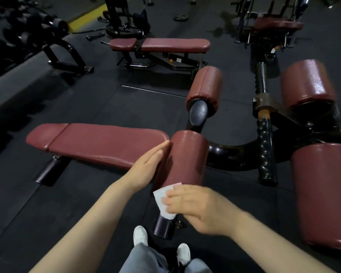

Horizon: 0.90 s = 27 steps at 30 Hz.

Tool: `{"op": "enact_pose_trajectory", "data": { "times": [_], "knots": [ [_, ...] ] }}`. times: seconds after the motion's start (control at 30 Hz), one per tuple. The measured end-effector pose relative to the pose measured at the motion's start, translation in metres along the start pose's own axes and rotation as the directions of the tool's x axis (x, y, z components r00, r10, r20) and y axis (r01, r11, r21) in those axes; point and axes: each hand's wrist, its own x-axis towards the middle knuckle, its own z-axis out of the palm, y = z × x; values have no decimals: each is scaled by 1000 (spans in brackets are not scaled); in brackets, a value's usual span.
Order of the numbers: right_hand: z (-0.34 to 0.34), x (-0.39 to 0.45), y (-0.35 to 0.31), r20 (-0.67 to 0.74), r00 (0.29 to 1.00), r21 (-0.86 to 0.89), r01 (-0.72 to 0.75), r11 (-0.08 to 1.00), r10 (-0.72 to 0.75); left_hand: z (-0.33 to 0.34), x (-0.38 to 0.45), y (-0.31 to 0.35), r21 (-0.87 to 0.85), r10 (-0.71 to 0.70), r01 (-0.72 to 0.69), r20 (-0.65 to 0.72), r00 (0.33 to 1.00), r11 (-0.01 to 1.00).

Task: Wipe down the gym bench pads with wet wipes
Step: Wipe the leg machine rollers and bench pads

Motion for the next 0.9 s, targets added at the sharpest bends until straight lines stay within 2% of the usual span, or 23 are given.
{"op": "enact_pose_trajectory", "data": {
  "times": [0.07, 0.13, 0.17, 0.23, 0.3, 0.4, 0.47, 0.5, 0.53, 0.57, 0.63, 0.67, 0.7, 0.73, 0.8, 0.83, 0.9],
  "knots": [
    [-16, 11, 23, 15, 1000, -57, 9, 998, -8, 1, -7, -11, 7, 48, -47, -12, 999, 999],
    [-38, 34, 53, -125, 975, -94, -194, 977, 181, 1, -11, -21, -28, 16, -16, -1, 1000, 999],
    [-47, 45, 66, -214, 935, -83, -306, 948, 283, 1, -12, -24, -45, -8, 8, 3, 1000, 999],
    [-47, 54, 72, -317, 866, -66, -427, 902, 387, 3, -10, -27, -72, -40, 40, -8, 999, 997],
    [-27, 42, 54, -318, 876, -30, -392, 919, 363, 2, -5, -28, -87, -48, 47, -17, 999, 995],
    [1, 5, 12, -173, 969, 3, -178, 984, 176, -1, 0, -30, -91, -73, 72, -2, 997, 993],
    [-8, 5, 15, -61, 997, 11, -46, 999, 46, -1, 1, -32, -117, -82, 80, -8, 997, 990],
    [-18, 14, 28, -45, 998, -15, -37, 999, 36, 1, 2, -33, -148, -100, 97, -14, 995, 984],
    [-28, 24, 44, -66, 993, -40, -99, 994, 96, 4, 2, -33, -174, -122, 116, -19, 992, 978],
    [-38, 36, 62, -115, 969, -47, -226, 973, 219, 7, 1, -33, -183, -139, 132, -26, 990, 974],
    [-54, 53, 89, -223, 870, -31, -457, 889, 439, 14, -3, -30, -174, -161, 157, -8, 987, 972],
    [-54, 56, 92, -250, 840, -37, -505, 862, 482, 16, -4, -29, -178, -174, 173, 7, 985, 969],
    [-49, 55, 85, -262, 847, -40, -489, 871, 463, 18, -5, -29, -182, -191, 190, 9, 981, 965],
    [-39, 50, 72, -254, 884, -32, -412, 910, 392, 17, -4, -29, -184, -204, 201, 4, 979, 962],
    [-15, 31, 36, -175, 970, -11, -176, 984, 171, 13, -1, -29, -186, -225, 219, -14, 974, 958],
    [-4, 21, 21, -126, 989, -5, -79, 997, 78, 10, 0, -28, -169, -228, 223, -11, 974, 960],
    [-1, 14, 17, -40, 999, 14, -7, 1000, 7, 5, 0, -24, -119, -198, 198, 8, 980, 973]
  ]
}}
